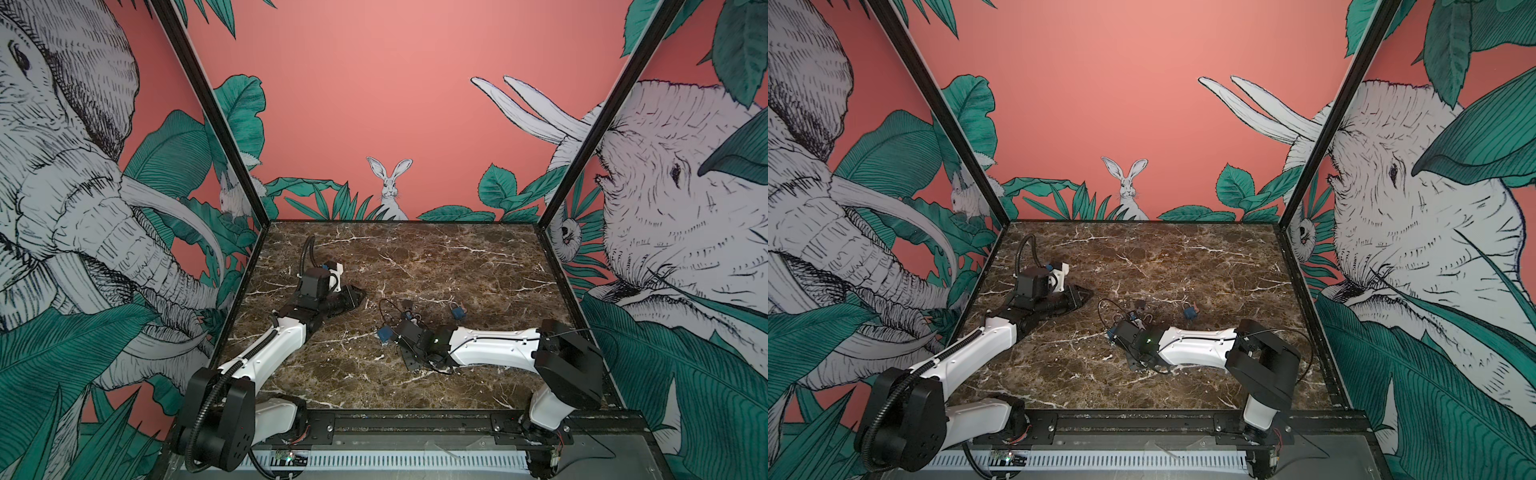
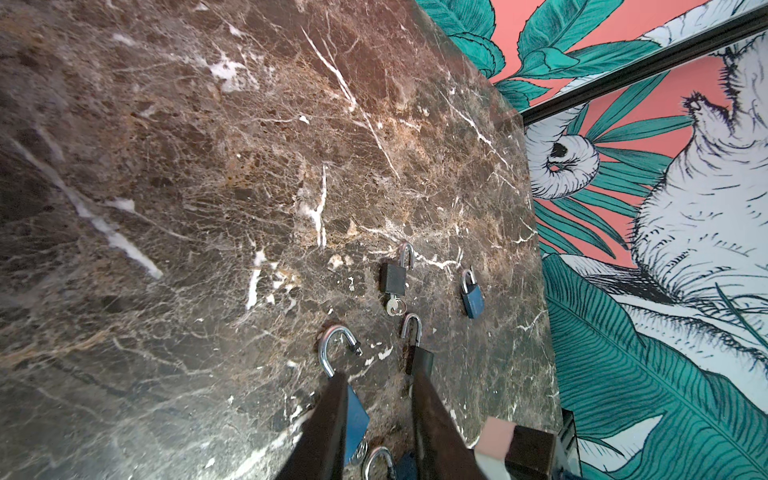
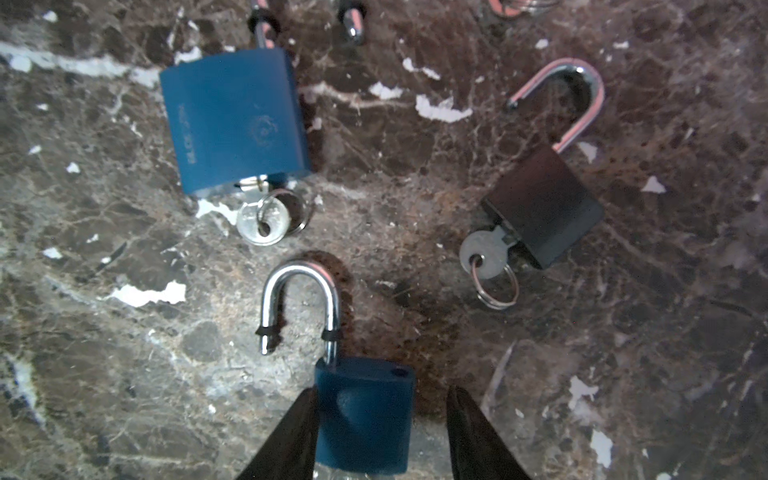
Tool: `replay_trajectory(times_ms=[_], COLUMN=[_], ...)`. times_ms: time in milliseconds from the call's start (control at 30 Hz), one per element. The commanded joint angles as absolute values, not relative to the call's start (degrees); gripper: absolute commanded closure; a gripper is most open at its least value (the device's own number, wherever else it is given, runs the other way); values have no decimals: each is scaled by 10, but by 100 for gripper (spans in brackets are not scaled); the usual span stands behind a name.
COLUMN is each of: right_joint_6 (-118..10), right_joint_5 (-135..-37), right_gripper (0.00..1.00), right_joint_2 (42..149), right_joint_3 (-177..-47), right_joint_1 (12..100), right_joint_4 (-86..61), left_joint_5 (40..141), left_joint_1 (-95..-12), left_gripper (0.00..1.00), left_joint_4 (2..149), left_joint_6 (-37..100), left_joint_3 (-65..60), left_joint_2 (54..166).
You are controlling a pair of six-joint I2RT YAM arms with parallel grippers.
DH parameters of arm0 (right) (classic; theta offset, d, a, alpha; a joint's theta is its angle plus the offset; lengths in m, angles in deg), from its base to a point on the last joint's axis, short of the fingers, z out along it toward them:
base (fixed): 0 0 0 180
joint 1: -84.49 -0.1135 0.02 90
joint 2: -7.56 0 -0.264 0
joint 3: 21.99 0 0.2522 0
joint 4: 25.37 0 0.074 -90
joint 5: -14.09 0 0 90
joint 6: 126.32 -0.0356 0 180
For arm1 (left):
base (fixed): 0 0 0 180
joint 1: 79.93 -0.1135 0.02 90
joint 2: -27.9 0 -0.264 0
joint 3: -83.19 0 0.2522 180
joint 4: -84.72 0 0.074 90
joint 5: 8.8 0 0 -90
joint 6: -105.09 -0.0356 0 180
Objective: Lock with the key
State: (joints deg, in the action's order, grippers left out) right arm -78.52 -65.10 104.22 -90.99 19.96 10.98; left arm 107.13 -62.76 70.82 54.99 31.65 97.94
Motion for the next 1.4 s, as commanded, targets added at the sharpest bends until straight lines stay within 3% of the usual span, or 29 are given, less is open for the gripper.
replay_trajectory(times_ms=[0, 767, 1000, 1367], right_joint_6=[-797, -806, -799, -775], right_joint_5=[-659, -664, -665, -682], right_gripper=[51, 55, 76, 83], right_joint_2=[1052, 1095, 1095, 998], right_joint_3=[-920, -944, -950, -927], right_joint_1=[196, 192, 191, 216], right_joint_4=[117, 153, 157, 136], left_joint_5=[1075, 1083, 1086, 1120], left_joint_1=[-632, -632, -632, -632], left_gripper=[70, 70, 70, 71], left_joint_4=[712, 733, 728, 716], left_joint_6=[550, 562, 557, 532], left_joint_3=[327, 327, 330, 322], left_joint_2=[970, 981, 974, 958])
